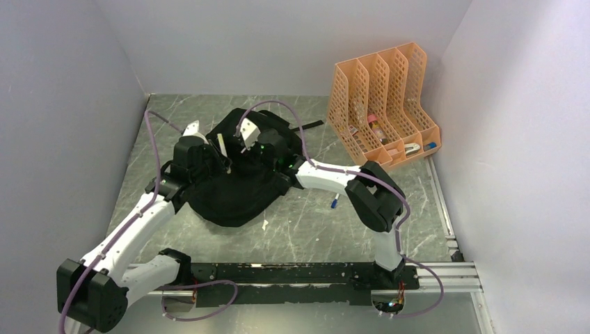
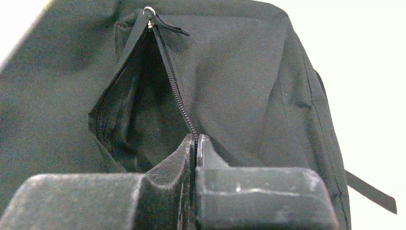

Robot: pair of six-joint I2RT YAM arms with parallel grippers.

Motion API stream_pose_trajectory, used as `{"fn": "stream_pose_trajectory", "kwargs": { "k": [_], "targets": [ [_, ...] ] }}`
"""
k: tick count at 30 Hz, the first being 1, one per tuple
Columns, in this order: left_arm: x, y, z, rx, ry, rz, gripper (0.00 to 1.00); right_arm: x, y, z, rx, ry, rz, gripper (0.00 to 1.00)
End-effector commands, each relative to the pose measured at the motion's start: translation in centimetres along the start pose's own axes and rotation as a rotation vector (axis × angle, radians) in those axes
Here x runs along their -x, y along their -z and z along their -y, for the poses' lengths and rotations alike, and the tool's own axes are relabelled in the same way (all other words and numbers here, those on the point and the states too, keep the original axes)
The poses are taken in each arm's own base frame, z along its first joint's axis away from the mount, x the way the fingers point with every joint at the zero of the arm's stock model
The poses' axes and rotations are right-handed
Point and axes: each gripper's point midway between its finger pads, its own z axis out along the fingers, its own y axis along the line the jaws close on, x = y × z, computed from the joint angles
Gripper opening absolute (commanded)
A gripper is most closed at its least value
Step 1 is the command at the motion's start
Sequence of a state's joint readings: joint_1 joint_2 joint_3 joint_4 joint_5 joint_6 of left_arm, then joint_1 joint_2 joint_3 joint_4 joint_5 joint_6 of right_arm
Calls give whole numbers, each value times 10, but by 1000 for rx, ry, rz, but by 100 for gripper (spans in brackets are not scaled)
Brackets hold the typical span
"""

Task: Pack the student bag
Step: Place the stationery in the student bag.

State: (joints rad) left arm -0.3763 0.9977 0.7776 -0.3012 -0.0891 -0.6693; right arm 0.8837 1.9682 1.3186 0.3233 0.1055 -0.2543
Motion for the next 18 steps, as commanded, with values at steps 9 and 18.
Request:
{"fn": "stream_pose_trajectory", "kwargs": {
  "k": [9, 18],
  "targets": [
    [-35, -23, 28, -183, 46, -152, 5, 73, 18, 19, -17, -168, 198, 0],
    [-49, -31, 33, -212, 83, -216, 5, 82, 26, 21, 2, -201, 244, 0]
  ]
}}
